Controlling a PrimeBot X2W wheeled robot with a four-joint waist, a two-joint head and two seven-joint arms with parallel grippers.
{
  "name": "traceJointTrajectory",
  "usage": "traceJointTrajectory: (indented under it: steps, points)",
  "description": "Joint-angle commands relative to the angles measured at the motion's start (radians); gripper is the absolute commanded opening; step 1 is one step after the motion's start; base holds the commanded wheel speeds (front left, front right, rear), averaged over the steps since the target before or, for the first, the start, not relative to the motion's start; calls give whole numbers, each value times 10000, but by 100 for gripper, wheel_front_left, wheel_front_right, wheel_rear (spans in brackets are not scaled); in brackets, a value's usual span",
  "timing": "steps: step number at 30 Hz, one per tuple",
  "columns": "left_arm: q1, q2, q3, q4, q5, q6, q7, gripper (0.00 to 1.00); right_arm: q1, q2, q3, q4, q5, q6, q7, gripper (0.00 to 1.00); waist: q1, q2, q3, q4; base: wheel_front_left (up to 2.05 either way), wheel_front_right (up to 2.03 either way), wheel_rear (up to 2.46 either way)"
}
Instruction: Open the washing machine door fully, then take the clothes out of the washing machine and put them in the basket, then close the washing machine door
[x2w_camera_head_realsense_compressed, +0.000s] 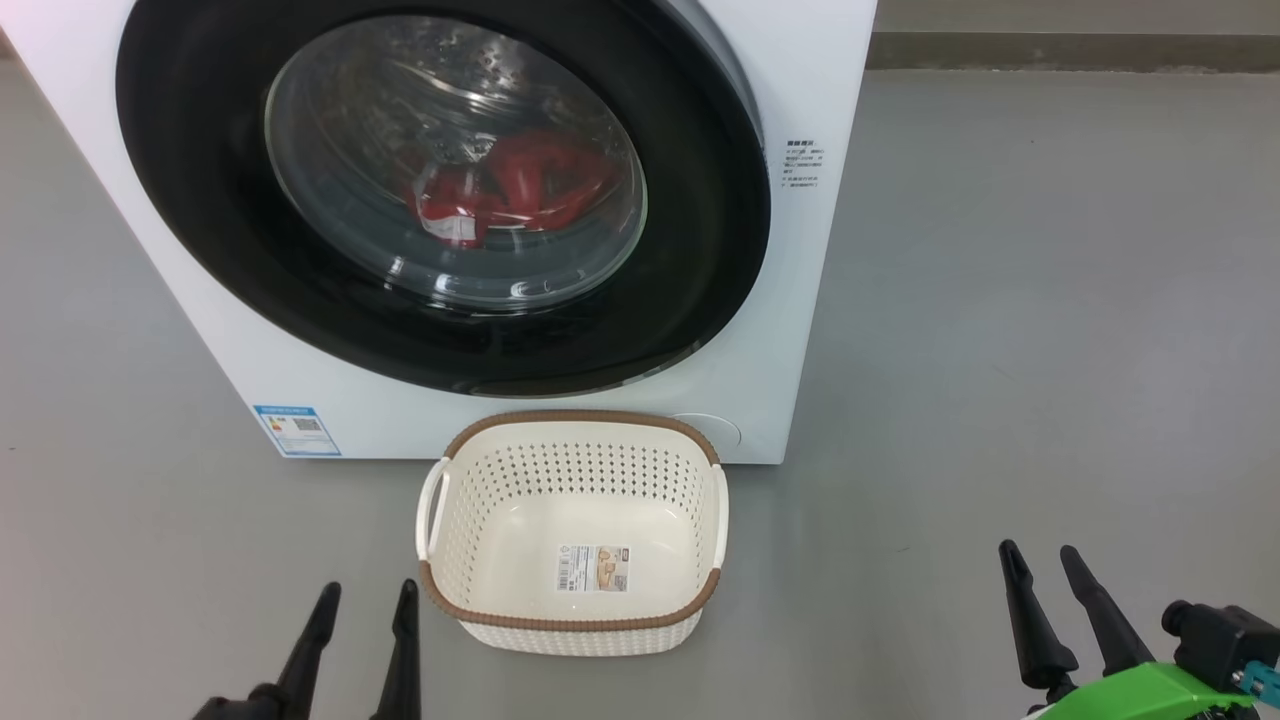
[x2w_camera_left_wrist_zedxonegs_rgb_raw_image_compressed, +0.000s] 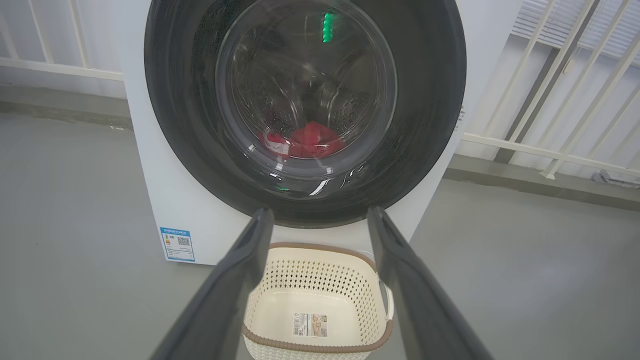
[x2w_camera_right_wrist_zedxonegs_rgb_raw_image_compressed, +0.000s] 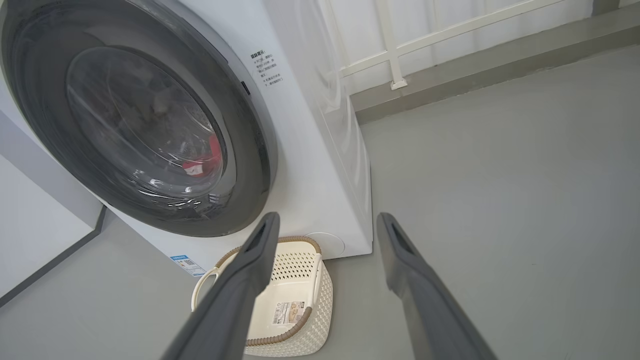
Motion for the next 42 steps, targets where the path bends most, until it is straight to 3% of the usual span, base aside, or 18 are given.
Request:
traceJointTrajectory:
  steps: [1, 17, 32, 33, 34, 35, 36, 42]
  points:
    - [4, 116, 205, -335, 441, 55, -165, 100, 38, -190, 172, -276, -358, -6, -186, 100, 0, 0, 7, 2, 0, 0, 0]
    - [108, 142, 276, -164, 2002, -23, -640, 100, 403, -54, -109, -376, -1864, -7, -655, 100, 0, 0, 175, -34, 0, 0, 0]
    - [-8, 143, 401, -69, 1703, -234, -661, 100, 381, 86, -409, -541, -1876, -7, -676, 100, 0, 0, 294, -64, 0, 0, 0]
    - [-19, 143, 402, -81, 1697, -242, -661, 100, 344, 103, -372, -574, -1808, -7, -676, 84, 0, 0, 313, -68, 0, 0, 0]
    - [-35, 143, 401, -95, 1688, -247, -661, 100, 281, 115, -345, -638, -1762, -7, -676, 47, 0, 0, 332, -69, 0, 0, 0]
    - [-54, 143, 397, -111, 1675, -250, -661, 100, 195, 125, -320, -727, -1723, -7, -676, 30, 0, 0, 361, -70, 0, 0, 0]
    - [-80, 143, 387, -129, 1661, -251, -661, 100, 97, 144, -288, -785, -1620, -7, -676, 0, 0, 0, 395, -70, 0, 0, 0]
    - [-331, 143, 161, -232, 1493, -229, -661, 100, -1131, 292, -87, -1000, -649, -7, -676, 0, 0, 0, 769, 7, 0, 0, 0]
